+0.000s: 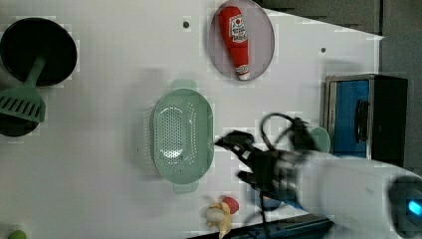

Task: Drag strainer left to right.

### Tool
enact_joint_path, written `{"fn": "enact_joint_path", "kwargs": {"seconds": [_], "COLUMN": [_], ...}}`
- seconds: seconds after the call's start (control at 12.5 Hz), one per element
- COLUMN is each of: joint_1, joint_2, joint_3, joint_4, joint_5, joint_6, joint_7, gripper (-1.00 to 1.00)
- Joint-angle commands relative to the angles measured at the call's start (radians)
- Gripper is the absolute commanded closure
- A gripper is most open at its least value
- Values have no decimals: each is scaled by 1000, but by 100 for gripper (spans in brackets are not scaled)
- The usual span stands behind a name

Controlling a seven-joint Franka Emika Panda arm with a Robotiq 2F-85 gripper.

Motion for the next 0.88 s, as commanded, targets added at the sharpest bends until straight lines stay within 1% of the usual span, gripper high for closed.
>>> {"fn": "enact_joint_path", "kwargs": {"seconds": [0.08,0.24,0.4,0.64,0.88], "joint_1": [-30,-30,-30,-27,-6], "joint_2": [107,196,281,392,472], "joint_3": [9,5,3,-9,-66], "joint_4": [-96,-135,-150,-148,-146], "joint_5": [-13,-27,-64,-137,-223], "joint_6": [165,299,391,479,546], "joint_7": [381,470,541,641,670], "gripper": [-100,-100,-100,-100,-100]}}
